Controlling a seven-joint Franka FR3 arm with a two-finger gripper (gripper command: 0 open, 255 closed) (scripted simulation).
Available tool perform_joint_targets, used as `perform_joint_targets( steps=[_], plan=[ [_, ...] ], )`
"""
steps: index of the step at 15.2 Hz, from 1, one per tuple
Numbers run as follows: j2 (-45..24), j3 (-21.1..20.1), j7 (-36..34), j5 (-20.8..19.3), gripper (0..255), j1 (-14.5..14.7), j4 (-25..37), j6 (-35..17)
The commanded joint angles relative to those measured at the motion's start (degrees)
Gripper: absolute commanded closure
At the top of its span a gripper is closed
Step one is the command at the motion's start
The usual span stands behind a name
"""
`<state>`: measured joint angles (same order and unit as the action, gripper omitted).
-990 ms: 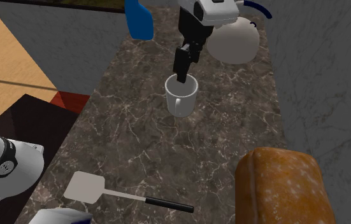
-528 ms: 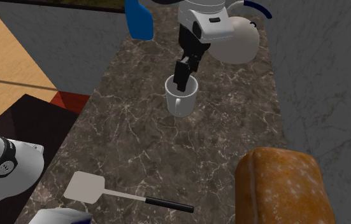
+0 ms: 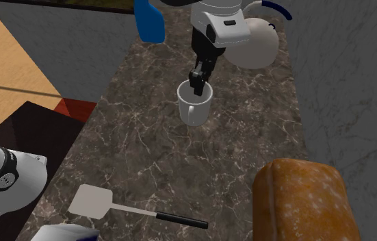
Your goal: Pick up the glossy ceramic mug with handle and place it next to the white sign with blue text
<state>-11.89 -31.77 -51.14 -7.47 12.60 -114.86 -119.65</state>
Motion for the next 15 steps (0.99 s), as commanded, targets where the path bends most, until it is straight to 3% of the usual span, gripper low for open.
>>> perform_joint_targets(
  steps=[1, 8, 15],
  plan=[
    [0.0, 0.0, 0.0, 0.0, 255, 0.0, 0.0, 0.0],
    [0.0, 0.0, -0.01, 0.0, 255, 0.0, -0.01, -0.01],
    [2.62, -0.41, 1.22, 1.77, 255, -0.42, 2.62, 4.79]
  ],
)
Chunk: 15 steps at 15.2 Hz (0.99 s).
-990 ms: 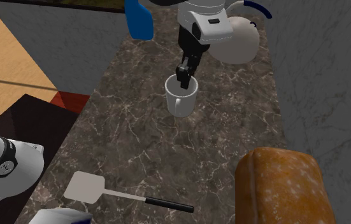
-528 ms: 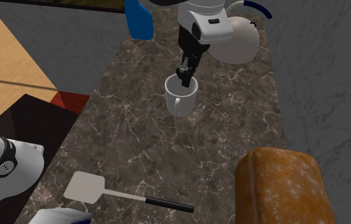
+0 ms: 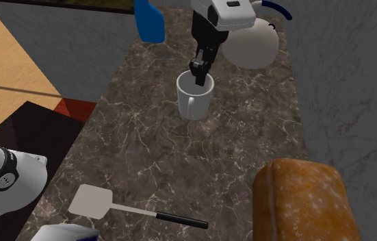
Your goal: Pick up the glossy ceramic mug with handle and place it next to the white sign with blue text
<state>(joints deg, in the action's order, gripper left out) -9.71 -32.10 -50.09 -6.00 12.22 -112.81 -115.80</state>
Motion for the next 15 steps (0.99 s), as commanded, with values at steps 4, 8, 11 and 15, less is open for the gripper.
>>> perform_joint_targets(
  steps=[4, 8, 11, 15],
  plan=[
    [1.68, -0.21, 0.74, 1.11, 255, -0.21, 2.36, 3.75],
    [2.71, -0.3, 1.22, 1.77, 255, -0.34, 4.36, 6.61],
    [3.35, -0.35, 1.51, 2.18, 255, -0.41, 6.0, 8.78],
    [4.02, -0.39, 1.81, 2.59, 255, -0.47, 8.39, 11.72]
  ],
)
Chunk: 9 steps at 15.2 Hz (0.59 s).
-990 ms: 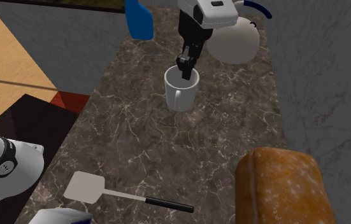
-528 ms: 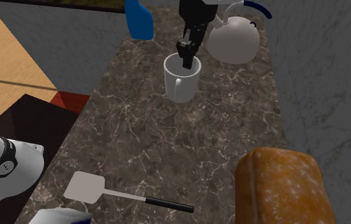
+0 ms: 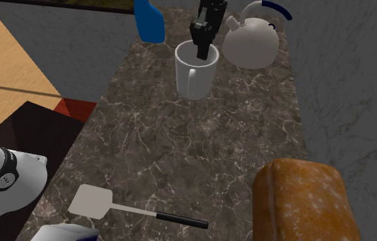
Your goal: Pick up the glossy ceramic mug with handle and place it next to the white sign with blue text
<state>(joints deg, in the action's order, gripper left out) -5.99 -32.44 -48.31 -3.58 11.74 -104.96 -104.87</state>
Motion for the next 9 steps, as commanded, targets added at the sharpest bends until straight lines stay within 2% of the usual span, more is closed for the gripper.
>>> perform_joint_targets(
  steps=[1, 9],
  plan=[
    [0.42, -0.06, 0.09, 0.26, 255, 0.01, 1.17, 1.53],
    [0.96, -0.14, 0.38, 0.62, 255, 0.03, 6.76, 7.57]
  ],
)
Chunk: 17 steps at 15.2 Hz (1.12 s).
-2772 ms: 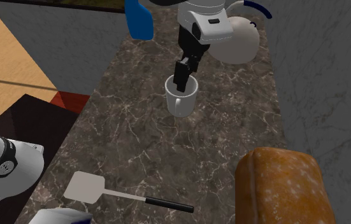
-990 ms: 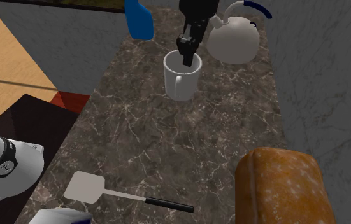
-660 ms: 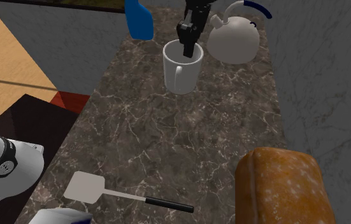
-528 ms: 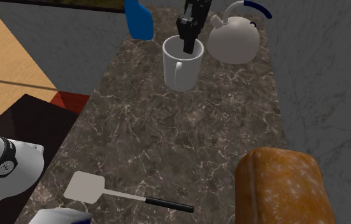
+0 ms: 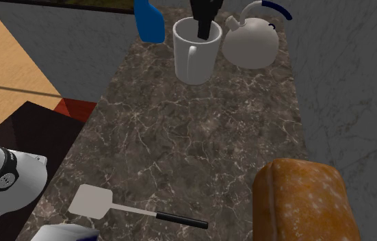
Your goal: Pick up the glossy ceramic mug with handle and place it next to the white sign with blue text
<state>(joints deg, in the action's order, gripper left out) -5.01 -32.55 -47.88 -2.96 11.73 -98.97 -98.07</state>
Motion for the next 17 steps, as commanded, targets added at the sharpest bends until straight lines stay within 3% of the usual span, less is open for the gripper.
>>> perform_joint_targets(
  steps=[1, 17],
  plan=[
    [-0.03, -0.04, -0.04, 0.0, 255, 0.06, 1.54, 1.54],
    [-2.36, -0.53, -0.72, -1.18, 255, 1.07, 16.57, 14.61]
  ],
)
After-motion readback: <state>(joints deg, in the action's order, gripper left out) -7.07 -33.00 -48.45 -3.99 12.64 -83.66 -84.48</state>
